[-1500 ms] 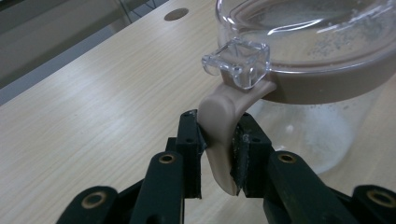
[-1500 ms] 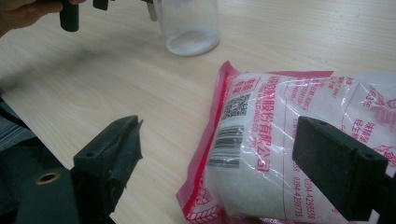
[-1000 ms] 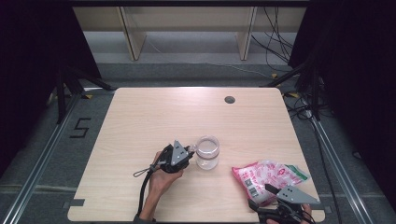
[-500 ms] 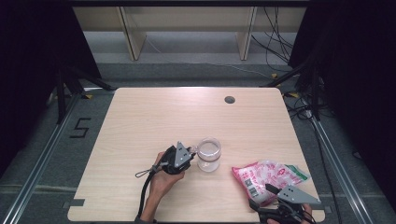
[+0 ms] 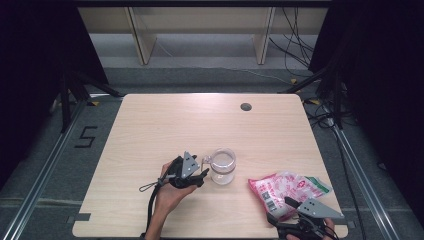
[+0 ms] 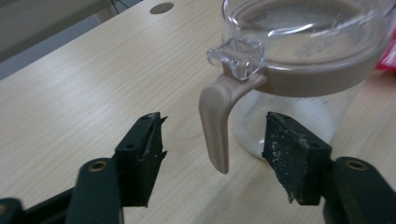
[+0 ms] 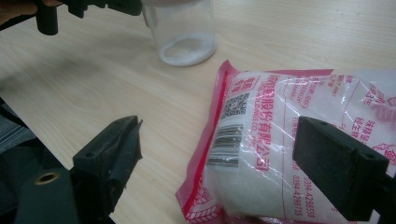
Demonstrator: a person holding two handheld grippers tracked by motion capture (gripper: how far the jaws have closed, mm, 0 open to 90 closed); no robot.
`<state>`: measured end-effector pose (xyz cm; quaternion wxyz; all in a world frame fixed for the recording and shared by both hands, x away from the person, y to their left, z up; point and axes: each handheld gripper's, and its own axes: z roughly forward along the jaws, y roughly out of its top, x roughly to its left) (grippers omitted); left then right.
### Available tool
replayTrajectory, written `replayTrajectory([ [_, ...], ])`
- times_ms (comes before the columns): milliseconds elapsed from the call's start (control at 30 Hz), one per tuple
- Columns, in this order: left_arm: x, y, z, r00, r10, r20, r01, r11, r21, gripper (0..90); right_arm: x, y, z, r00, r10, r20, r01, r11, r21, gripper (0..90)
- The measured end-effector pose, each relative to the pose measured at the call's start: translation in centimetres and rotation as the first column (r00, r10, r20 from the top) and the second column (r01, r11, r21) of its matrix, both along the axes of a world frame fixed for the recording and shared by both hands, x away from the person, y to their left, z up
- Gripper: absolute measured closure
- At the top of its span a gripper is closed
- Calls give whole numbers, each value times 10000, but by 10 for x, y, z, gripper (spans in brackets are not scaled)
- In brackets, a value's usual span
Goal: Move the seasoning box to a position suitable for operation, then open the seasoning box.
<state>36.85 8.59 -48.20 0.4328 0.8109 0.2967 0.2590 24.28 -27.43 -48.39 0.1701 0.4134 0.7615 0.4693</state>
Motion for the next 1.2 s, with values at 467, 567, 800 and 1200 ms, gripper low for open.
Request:
replayTrajectory([
  [467,-11,5,12,9998,76,202,-53,9935,-1138,162,1,-1,0,10000,22,82,-21,9999,-109,161],
  [567,-14,4,14,9993,167,-333,-217,9873,-1575,159,0,0,0,10000,57,-23,-57,10000,48,161],
  [800,-14,7,17,9995,87,-312,-157,9727,-2316,160,-1,0,1,9999,68,-77,-69,10000,-62,164],
  [1200,-7,6,26,9999,-11,131,47,9602,-2792,147,0,1,1,9999,107,-49,-107,9999,-79,164],
])
